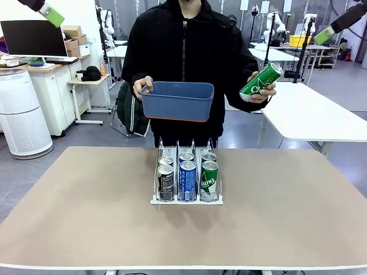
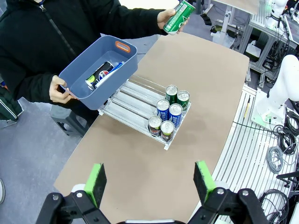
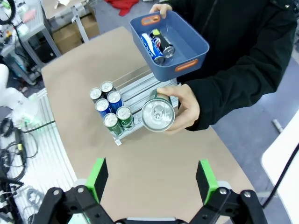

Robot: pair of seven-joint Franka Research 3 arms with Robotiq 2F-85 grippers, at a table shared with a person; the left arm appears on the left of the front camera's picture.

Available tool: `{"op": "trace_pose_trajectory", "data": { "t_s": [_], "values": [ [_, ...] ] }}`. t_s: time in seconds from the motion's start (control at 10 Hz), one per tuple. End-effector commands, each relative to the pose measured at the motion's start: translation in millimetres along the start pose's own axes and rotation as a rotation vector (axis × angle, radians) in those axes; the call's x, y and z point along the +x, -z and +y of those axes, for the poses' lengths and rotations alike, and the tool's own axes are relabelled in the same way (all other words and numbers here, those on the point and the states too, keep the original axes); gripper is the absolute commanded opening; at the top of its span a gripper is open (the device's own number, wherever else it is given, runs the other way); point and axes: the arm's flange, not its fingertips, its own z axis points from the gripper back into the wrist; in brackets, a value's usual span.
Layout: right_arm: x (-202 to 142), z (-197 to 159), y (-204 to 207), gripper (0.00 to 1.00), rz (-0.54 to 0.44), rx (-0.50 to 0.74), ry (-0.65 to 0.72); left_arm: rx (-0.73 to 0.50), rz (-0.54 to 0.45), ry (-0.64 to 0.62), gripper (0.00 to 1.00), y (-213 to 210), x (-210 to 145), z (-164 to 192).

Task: Fill the beverage cans into the dispenser.
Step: Pick up the Sprite handed by the human.

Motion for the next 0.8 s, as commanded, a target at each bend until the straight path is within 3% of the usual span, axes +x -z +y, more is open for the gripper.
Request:
{"op": "trace_pose_trajectory", "data": {
  "t_s": [0.0, 0.2, 0.7],
  "values": [
    [17.6, -4.4, 19.3, 1.0, 0.031, 0.021, -0.023, 0.006, 0.004, 0.0, 1.0, 0.8, -1.0, 0.6],
    [34.2, -6.2, 35.9, 1.0, 0.065, 0.069, -0.035, 0.006, 0.004, 0.0, 1.0, 0.8, -1.0, 0.6],
    [45.4, -7.5, 74.3, 1.0, 0.115, 0.046, -0.052, 0.006, 0.004, 0.0, 1.0, 0.8, -1.0, 0.6]
  ]
}}
